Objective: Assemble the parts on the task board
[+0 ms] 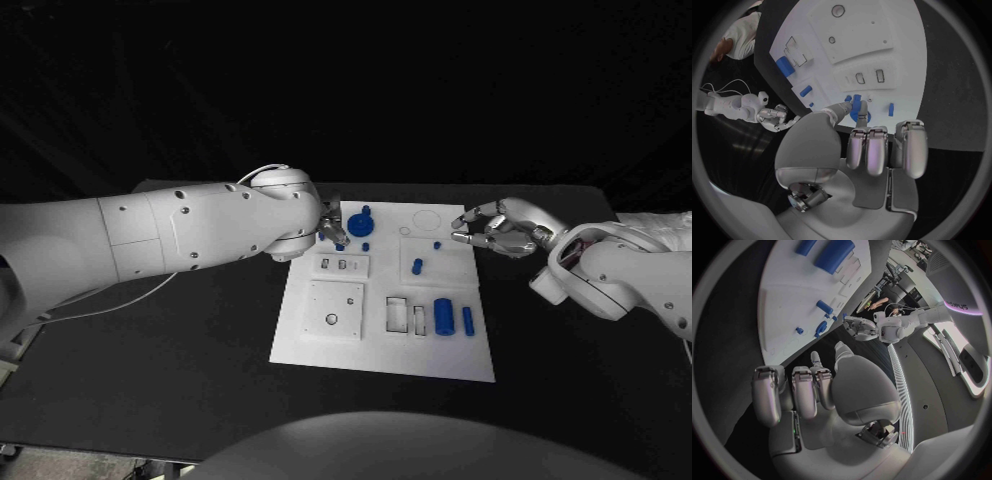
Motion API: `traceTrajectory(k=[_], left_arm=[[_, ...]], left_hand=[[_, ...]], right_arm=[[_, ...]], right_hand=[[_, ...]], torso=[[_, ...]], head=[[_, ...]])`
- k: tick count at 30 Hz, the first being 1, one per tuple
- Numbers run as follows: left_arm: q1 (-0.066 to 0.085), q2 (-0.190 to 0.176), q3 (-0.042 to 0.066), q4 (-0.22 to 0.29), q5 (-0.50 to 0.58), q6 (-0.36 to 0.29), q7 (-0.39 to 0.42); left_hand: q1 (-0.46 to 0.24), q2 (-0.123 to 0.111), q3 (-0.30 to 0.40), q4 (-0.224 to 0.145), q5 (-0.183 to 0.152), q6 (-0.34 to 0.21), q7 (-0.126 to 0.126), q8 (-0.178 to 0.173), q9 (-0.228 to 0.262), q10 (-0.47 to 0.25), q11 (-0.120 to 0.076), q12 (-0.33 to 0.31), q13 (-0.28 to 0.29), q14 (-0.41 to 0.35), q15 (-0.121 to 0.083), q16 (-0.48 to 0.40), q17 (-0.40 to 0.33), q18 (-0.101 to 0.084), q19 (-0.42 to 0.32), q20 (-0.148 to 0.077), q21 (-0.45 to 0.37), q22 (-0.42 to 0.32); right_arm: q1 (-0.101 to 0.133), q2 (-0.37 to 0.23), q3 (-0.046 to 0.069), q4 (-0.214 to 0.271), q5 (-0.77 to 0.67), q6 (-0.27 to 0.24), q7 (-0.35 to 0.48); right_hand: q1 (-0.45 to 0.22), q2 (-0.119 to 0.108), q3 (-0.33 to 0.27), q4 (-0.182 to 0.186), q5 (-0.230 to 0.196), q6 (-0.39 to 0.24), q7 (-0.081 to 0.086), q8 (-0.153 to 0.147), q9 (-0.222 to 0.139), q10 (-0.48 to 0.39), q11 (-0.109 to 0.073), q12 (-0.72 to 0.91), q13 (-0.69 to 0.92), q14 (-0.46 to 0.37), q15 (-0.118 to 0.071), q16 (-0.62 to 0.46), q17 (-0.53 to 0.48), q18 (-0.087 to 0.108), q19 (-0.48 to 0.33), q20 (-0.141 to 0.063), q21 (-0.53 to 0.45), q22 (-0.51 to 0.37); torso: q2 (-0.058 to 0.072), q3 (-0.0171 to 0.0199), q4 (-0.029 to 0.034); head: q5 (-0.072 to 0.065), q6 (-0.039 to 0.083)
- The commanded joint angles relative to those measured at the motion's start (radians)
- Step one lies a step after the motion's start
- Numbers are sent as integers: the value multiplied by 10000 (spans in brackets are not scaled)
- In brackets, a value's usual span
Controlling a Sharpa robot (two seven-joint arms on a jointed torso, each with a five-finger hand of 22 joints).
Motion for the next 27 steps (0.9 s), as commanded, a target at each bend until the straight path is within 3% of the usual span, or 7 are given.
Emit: traceTrajectory(k=[1, 6, 10, 12, 15, 21, 27], left_arm=[[-1, -264, -22, 470, -30, -2109, 228], [-2, -753, -176, 1182, 133, -3468, 291], [-50, -1011, -265, 1488, 212, -4137, 303], [-145, -1115, -289, 1580, 222, -4354, 302], [-415, -1251, -314, 1689, 182, -4730, 310], [-829, -1318, -328, 1748, -550, -5076, 311], [-1131, -1266, -331, 1709, -1320, -4976, 298]], left_hand=[[127, -14, -101, 34, -76, -45, -50, 54, 1760, 1039, -99, -29, 2630, 1069, -73, 25, 2635, 49, 529, -72, -45, 2287], [257, 13, -297, 216, -67, -82, -71, 162, 1869, 1039, -128, -29, 2630, 1069, -89, 25, 2635, 72, 473, -96, -136, 2250], [496, 51, -523, 363, 65, -264, -86, 413, 2106, 1039, -142, -29, 2630, 1069, -112, 25, 2635, 91, 422, -118, -218, 2223], [537, 60, -582, 418, 68, -325, -80, 482, 2167, 1039, -137, -29, 2630, 1069, -109, 25, 2635, 97, 405, -118, -244, 2214], [567, 55, -698, 512, 19, -423, -59, 575, 2245, 1032, -121, -34, 2623, 1069, -98, 25, 2635, 110, 369, -112, -301, 2193], [593, 35, -1023, 782, -62, -613, -36, 848, 2446, 925, -108, -124, 2516, 1069, -87, 25, 2635, 129, 320, -89, -385, 2167], [614, 83, -1337, 1079, -40, -774, -53, 1250, 2718, 886, -106, -157, 2475, 1069, -80, 25, 2635, 131, 323, -90, -400, 2174]], right_arm=[[-70, -6, -3, -15, 35, 50, 52], [-134, -2, -3, -38, 62, -30, 82], [-150, 23, -3, -44, 97, -149, 133], [-153, 40, -3, -33, 108, -193, 149], [-158, 68, -3, 7, 120, -249, 193], [-192, 77, -3, 106, 132, -321, 279], [-228, 76, -4, 179, 153, -343, 332]], right_hand=[[65, 51, 37, -3, -37, -55, -34, 16, 0, 1060, 35, -35, 2604, 1062, 48, 34, 2635, 117, 310, 21, -65, 2294], [76, 49, 40, -6, -37, -67, -33, 11, -2, 1060, 35, -35, 2604, 1062, 48, 34, 2635, 126, 279, 21, -94, 2282], [87, 44, 41, -9, -37, -78, -31, 7, -3, 1060, 36, -35, 2604, 1062, 48, 34, 2635, 137, 245, 22, -127, 2268], [101, 39, 44, -15, -36, -85, -28, 5, -4, 1060, 37, -35, 2604, 1062, 49, 34, 2635, 149, 205, 22, -166, 2251], [116, 33, 46, -20, -36, -95, -24, 1, -5, 1060, 39, -35, 2604, 1062, 50, 34, 2635, 157, 180, 23, -190, 2241], [142, 26, 51, -27, -35, -126, -16, -13, -11, 1060, 44, -35, 2604, 1062, 53, 34, 2635, 168, 142, 25, -227, 2225], [160, 22, 55, -31, -31, -153, -9, -27, -17, 1060, 48, -35, 2604, 1062, 55, 34, 2635, 180, 101, 26, -267, 2209]], torso=[[-7, -1, 3], [-34, 23, -10], [-59, 46, -20], [-95, 67, -26], [-158, 103, -32], [-231, 102, -32], [-223, 107, -24]], head=[[19, 0], [72, 0], [126, 0], [153, 0], [159, 0], [160, 0], [206, 0]])
